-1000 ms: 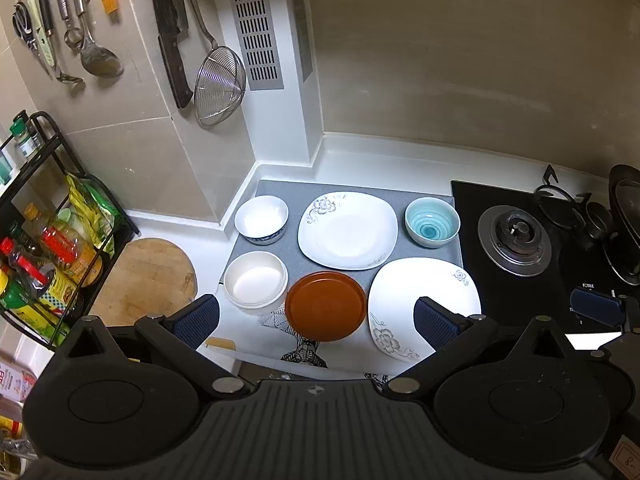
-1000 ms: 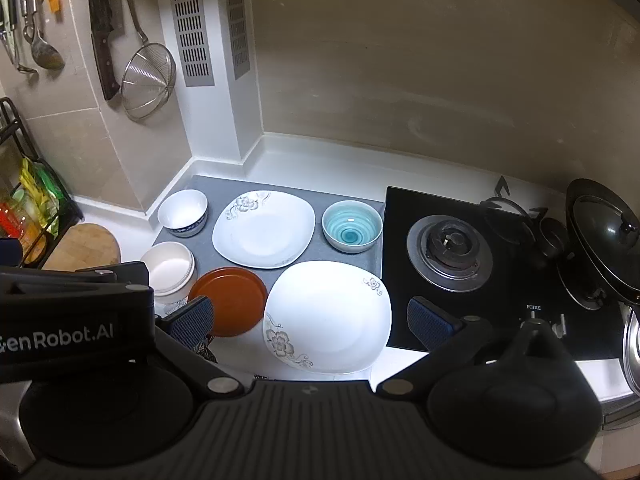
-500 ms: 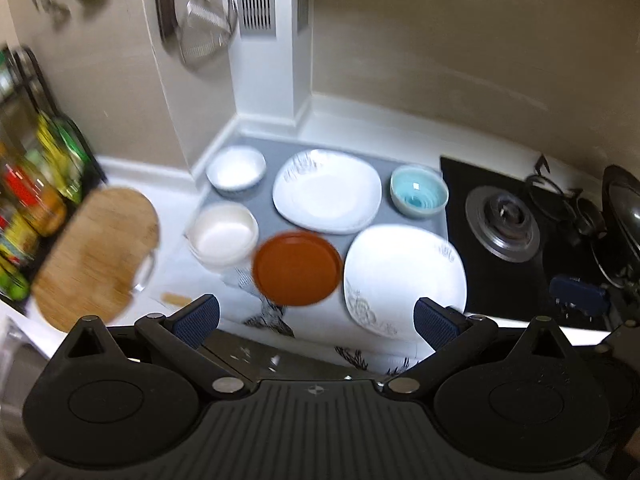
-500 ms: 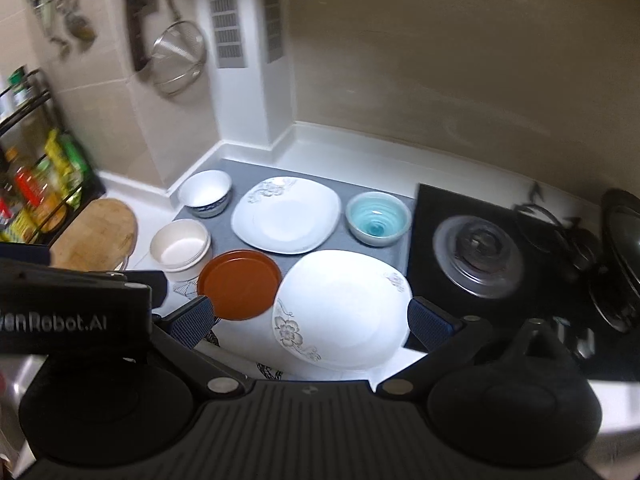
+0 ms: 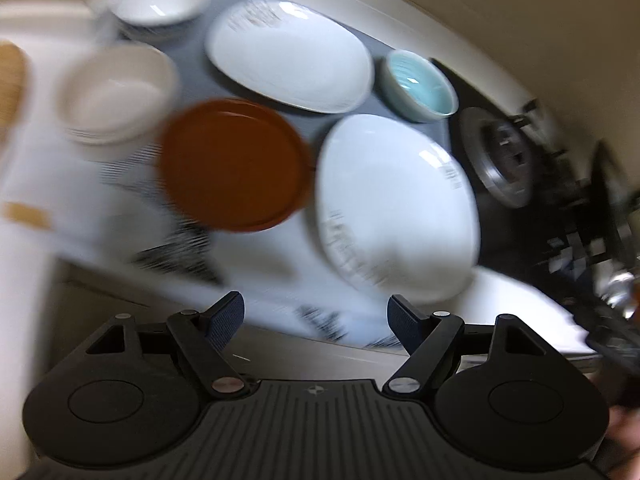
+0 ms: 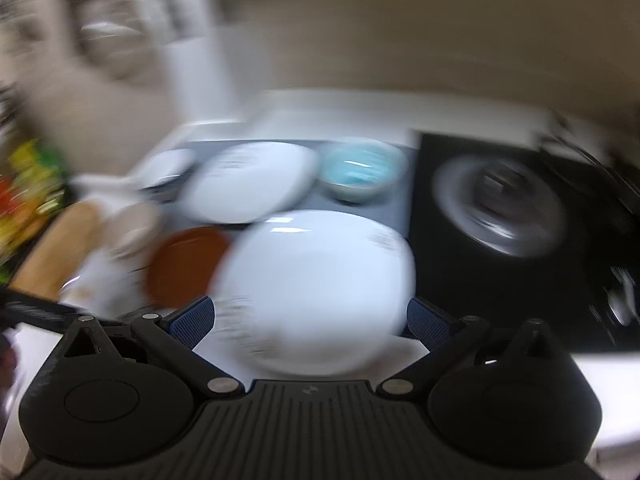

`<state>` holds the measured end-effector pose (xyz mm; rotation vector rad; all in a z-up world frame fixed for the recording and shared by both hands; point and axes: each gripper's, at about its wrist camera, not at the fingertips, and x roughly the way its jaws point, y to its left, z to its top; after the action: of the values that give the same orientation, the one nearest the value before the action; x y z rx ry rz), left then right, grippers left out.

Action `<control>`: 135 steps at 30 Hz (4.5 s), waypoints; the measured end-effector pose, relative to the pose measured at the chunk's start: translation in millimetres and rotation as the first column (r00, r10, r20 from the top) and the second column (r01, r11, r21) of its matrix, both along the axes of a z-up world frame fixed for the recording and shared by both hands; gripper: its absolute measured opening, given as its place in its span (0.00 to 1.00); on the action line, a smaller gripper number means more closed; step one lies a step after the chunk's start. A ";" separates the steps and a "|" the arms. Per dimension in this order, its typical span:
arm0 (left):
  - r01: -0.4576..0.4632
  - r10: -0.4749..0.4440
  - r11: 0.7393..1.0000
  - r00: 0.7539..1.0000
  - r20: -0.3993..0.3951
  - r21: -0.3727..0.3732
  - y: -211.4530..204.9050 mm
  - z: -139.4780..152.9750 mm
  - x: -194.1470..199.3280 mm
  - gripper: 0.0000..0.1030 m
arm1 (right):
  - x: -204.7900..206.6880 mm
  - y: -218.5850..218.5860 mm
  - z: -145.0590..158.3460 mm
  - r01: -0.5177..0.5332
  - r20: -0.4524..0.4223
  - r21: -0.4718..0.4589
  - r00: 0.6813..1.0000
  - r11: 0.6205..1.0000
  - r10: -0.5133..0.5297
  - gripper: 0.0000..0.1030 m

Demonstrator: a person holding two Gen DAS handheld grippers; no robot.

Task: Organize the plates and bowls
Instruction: 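Reach both grippers to the rim of the white flower plate and close, then lift the white flower plate with both grippers, then lower the plate onto the other white square plate and open both grippers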

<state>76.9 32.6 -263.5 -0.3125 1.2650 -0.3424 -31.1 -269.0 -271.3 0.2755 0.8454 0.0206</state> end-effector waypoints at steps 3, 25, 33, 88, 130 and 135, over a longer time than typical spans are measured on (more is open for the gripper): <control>-0.012 0.000 0.992 0.996 -0.087 -0.129 1.2 -30.0 37.4 0.56 | 13.3 -29.7 -36.7 0.175 -0.150 0.230 0.978 0.957 -0.143 0.63; -0.170 0.167 0.985 0.970 -0.177 0.001 -53.0 -89.2 100.9 0.21 | 98.8 -92.1 -117.0 0.000 -0.207 0.453 0.973 0.891 0.105 0.25; -0.170 0.174 0.985 0.975 -0.138 0.040 -68.5 -71.2 71.7 0.20 | 103.8 -111.2 -98.0 -0.136 -0.167 0.438 0.959 0.889 0.229 0.22; -0.083 0.085 0.985 0.996 -0.004 0.150 -98.7 -38.6 54.1 0.28 | 96.3 -147.2 -79.5 -0.273 -0.042 0.557 0.934 0.785 0.355 0.19; 0.198 -0.194 0.979 0.979 -0.065 0.055 48.1 -38.4 245.6 0.31 | 201.8 37.1 -35.5 -0.006 -0.106 0.416 0.993 0.909 0.055 0.20; 0.204 -0.199 0.976 0.977 -0.076 0.078 49.0 -50.8 265.9 0.31 | 218.0 44.0 -48.3 -0.008 -0.131 0.409 0.989 0.912 0.068 0.20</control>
<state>342.8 81.6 -314.3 -0.1232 1.3777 -0.4526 186.9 -225.0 -319.6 0.6609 0.9867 0.2191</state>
